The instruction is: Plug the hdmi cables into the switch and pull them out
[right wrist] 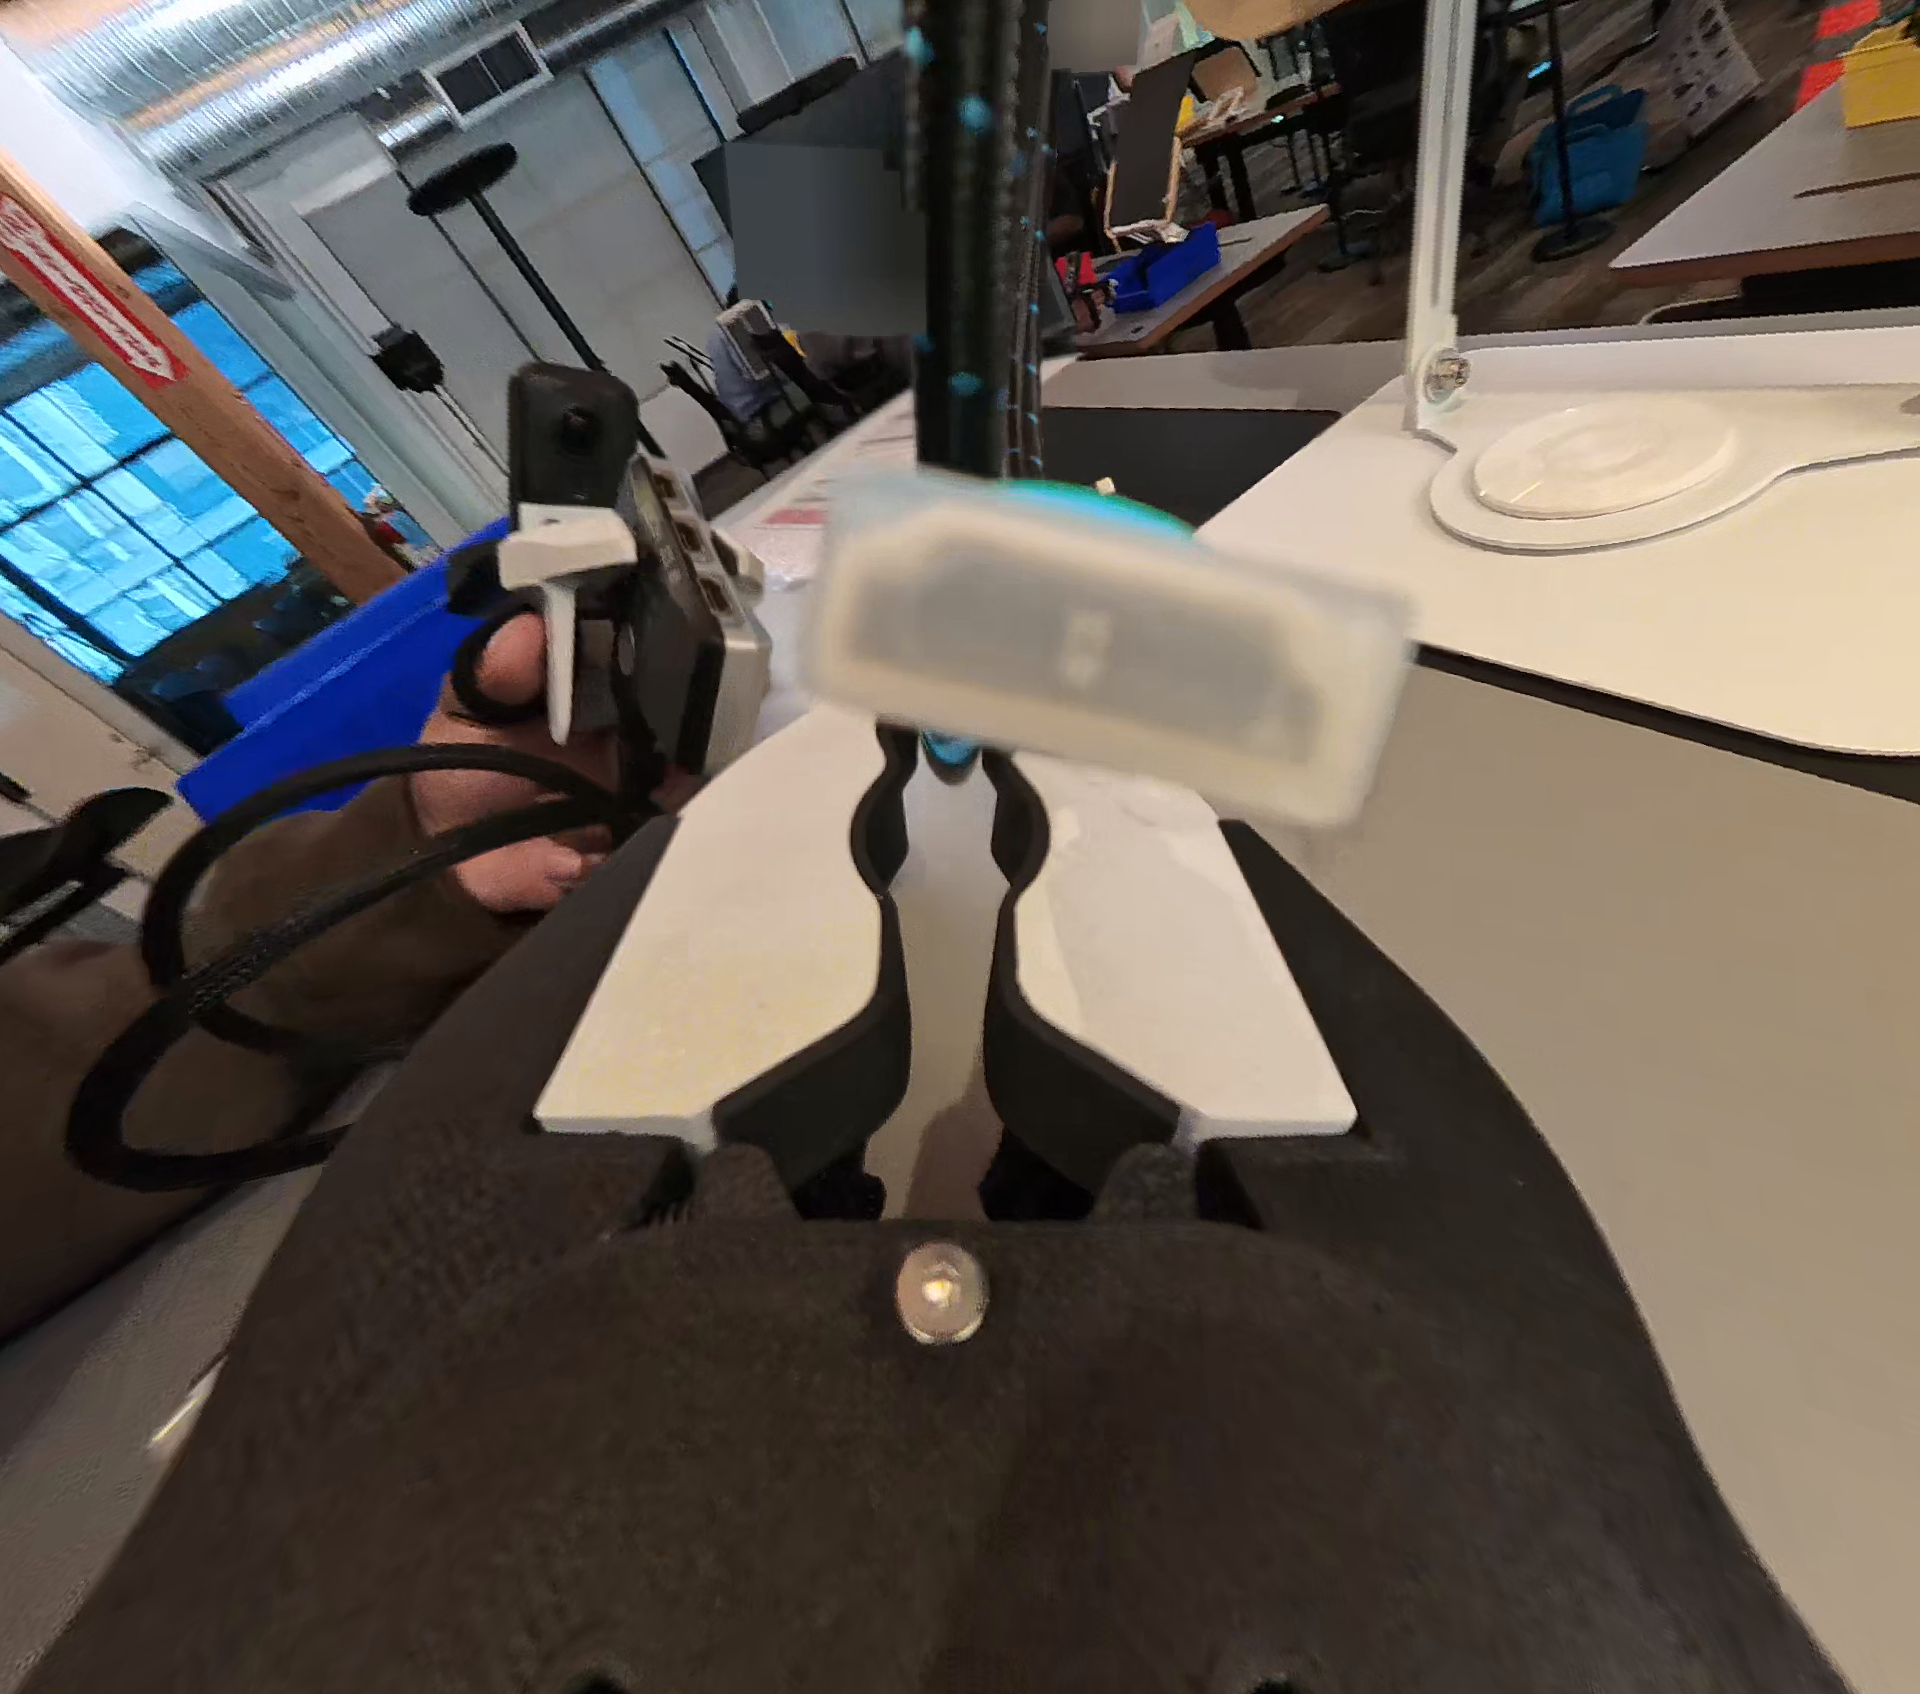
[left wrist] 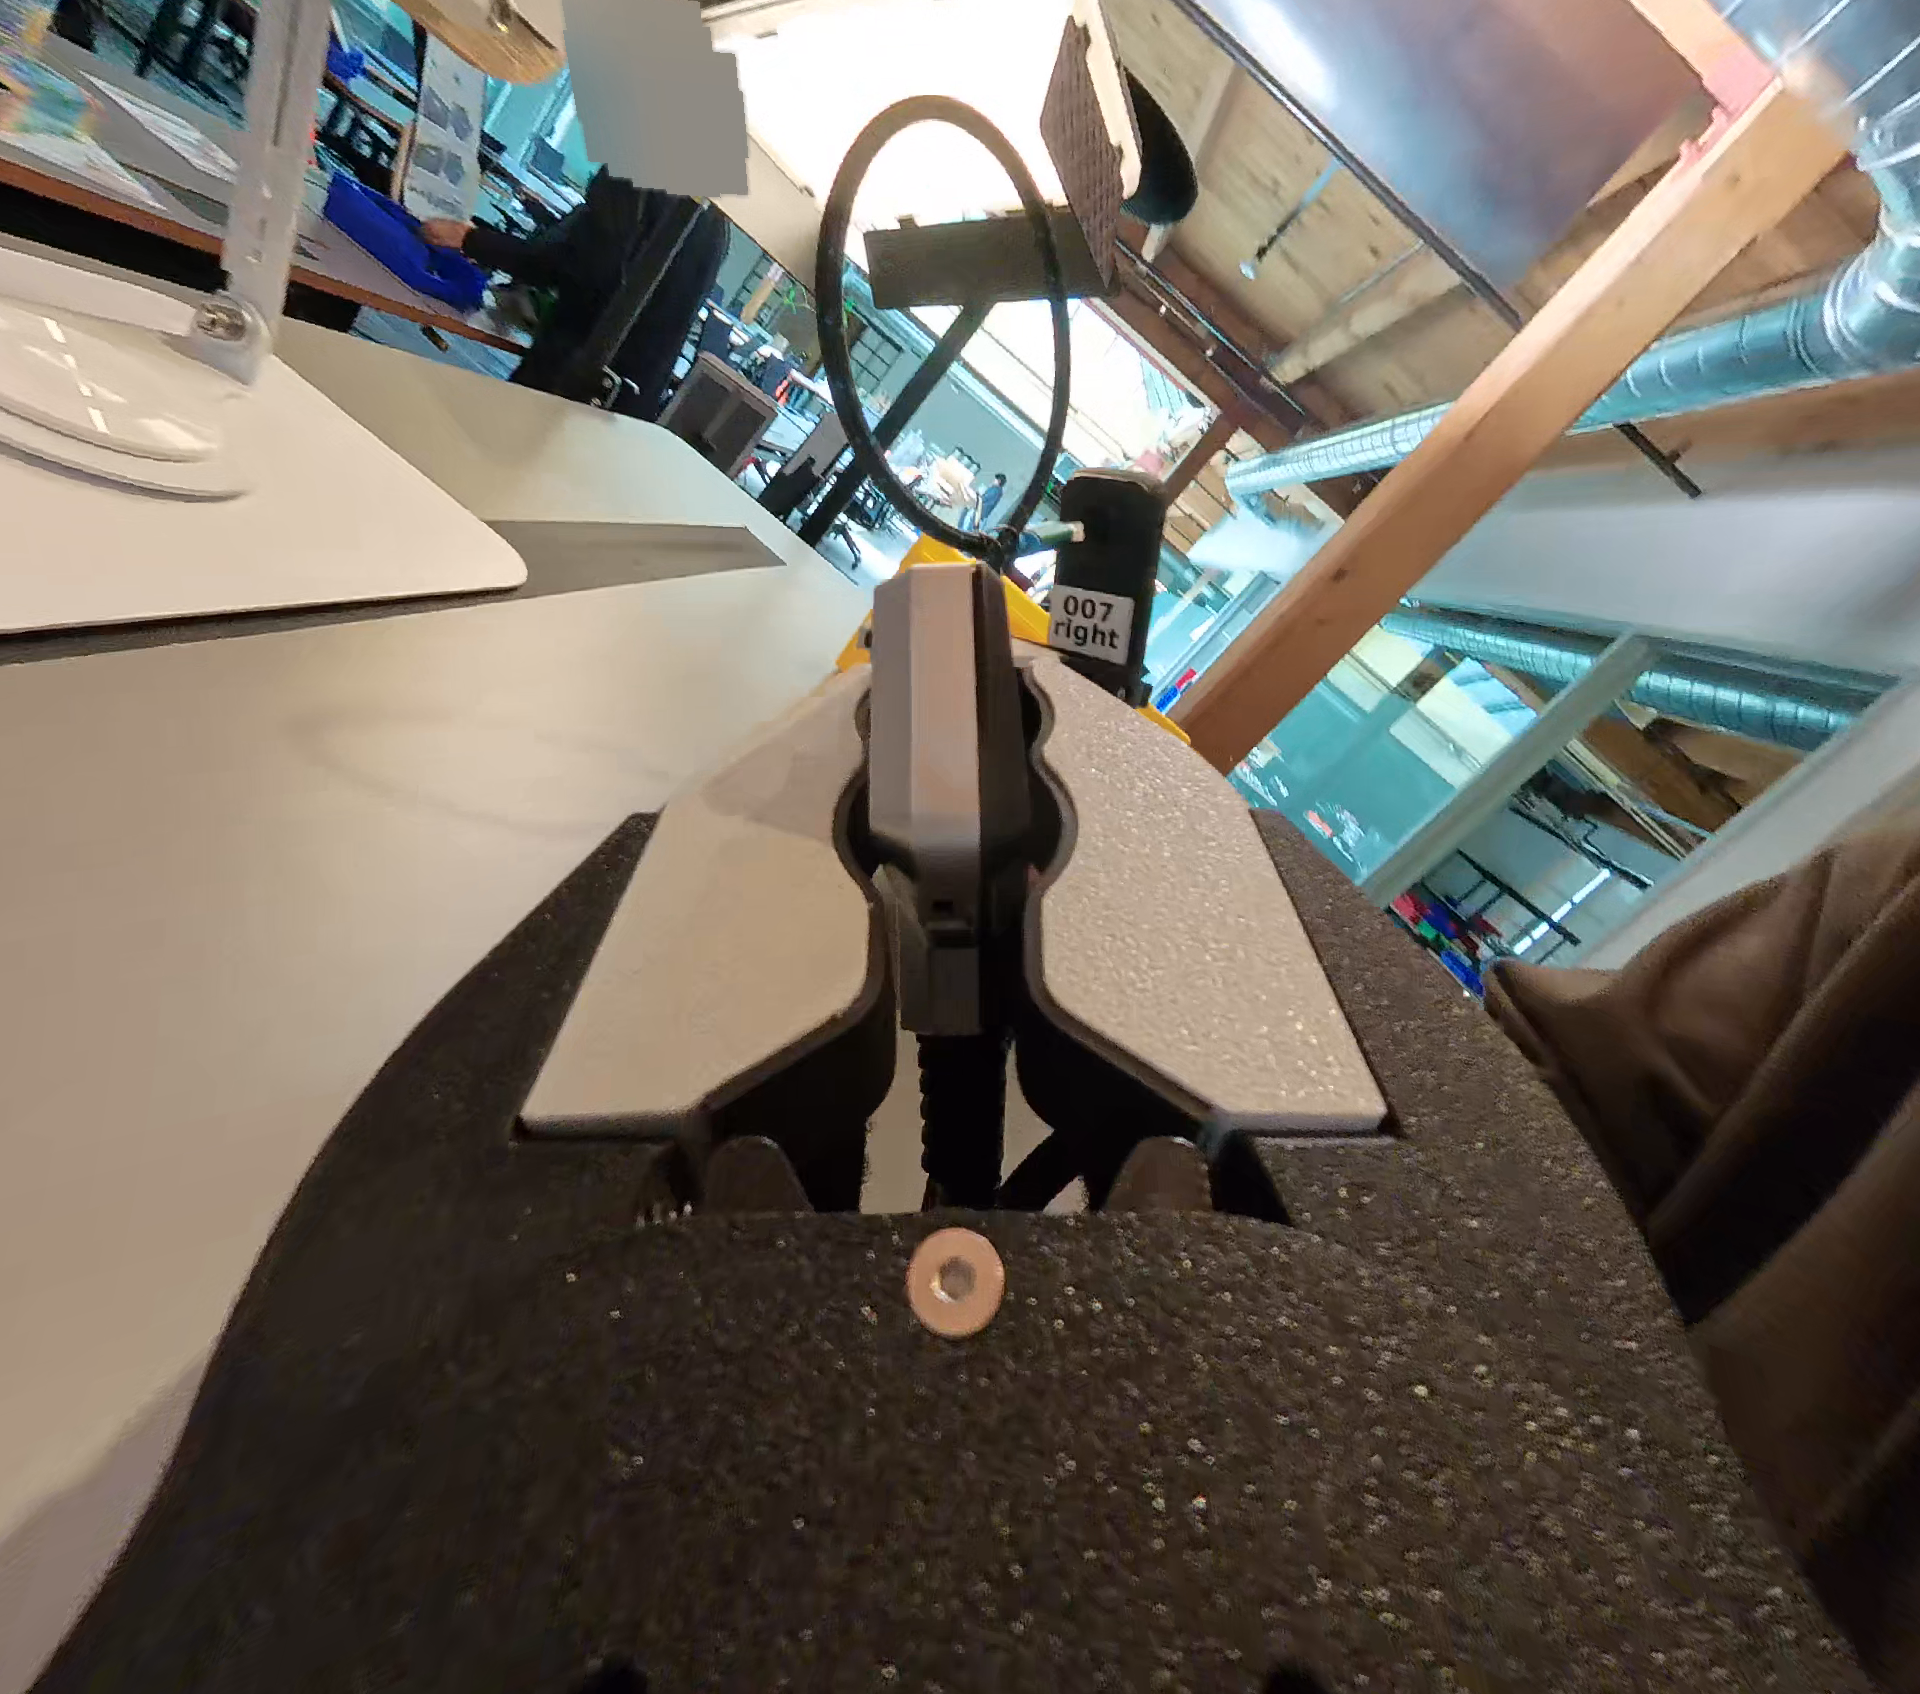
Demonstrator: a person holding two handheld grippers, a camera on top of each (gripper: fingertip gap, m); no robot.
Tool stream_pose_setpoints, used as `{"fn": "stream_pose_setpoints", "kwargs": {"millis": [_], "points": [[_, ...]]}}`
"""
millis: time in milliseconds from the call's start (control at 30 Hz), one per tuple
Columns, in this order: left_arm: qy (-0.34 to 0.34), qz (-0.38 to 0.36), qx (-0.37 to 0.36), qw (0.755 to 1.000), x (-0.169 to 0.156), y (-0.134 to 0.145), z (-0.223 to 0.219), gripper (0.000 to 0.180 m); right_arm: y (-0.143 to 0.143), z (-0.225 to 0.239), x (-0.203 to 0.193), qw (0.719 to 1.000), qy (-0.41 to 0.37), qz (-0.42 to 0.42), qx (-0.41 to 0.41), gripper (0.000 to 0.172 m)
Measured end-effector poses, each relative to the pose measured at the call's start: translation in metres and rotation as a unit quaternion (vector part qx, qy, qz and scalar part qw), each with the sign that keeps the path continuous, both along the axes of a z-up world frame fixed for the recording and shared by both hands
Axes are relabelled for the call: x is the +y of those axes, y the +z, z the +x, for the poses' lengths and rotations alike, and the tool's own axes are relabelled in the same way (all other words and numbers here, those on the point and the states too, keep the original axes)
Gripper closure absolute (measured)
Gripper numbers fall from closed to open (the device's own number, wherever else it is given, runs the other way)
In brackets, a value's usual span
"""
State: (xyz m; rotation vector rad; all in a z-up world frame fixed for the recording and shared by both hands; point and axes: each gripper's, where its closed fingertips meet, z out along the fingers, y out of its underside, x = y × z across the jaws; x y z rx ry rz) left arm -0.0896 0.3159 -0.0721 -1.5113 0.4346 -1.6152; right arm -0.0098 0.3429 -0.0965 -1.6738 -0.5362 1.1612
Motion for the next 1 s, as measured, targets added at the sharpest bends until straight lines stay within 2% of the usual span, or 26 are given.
{"fn": "stream_pose_setpoints", "kwargs": {"millis": [167,267,367,467,567,633,667,767,867,1000], "points": [[0.034,-0.011,0.024,0.999,0.012,-0.007,-0.006,0.158,-0.006,-0.002,-0.004,0.993,-0.033,0.051,-0.102,0.160],[0.027,-0.016,0.042,0.999,0.012,-0.012,-0.004,0.159,0.005,0.003,-0.020,0.988,-0.045,0.069,-0.129,0.160],[0.022,-0.022,0.056,0.998,0.012,-0.017,-0.001,0.158,0.024,0.017,-0.058,0.983,-0.063,0.075,-0.156,0.160],[0.017,-0.023,0.069,0.997,0.012,-0.020,0.002,0.158,0.049,0.042,-0.114,0.975,-0.082,0.081,-0.189,0.160],[0.012,-0.024,0.085,0.996,0.011,-0.024,0.006,0.158,0.073,0.100,-0.157,0.945,-0.134,0.096,-0.283,0.160],[0.009,-0.025,0.092,0.995,0.010,-0.025,0.008,0.158,0.087,0.160,-0.172,0.905,-0.193,0.100,-0.365,0.160],[0.009,-0.026,0.094,0.995,0.011,-0.026,0.008,0.158,0.092,0.197,-0.176,0.875,-0.229,0.098,-0.415,0.160],[0.009,-0.027,0.095,0.995,0.011,-0.026,0.009,0.158,0.092,0.309,-0.188,0.752,-0.317,0.073,-0.574,0.160],[0.010,-0.026,0.094,0.995,0.011,-0.026,0.009,0.158,0.068,0.382,-0.197,0.641,-0.313,0.044,-0.699,0.160],[0.012,-0.022,0.095,0.995,0.010,-0.026,0.009,0.158,0.023,0.426,-0.199,0.536,-0.253,0.022,-0.805,0.160]]}}
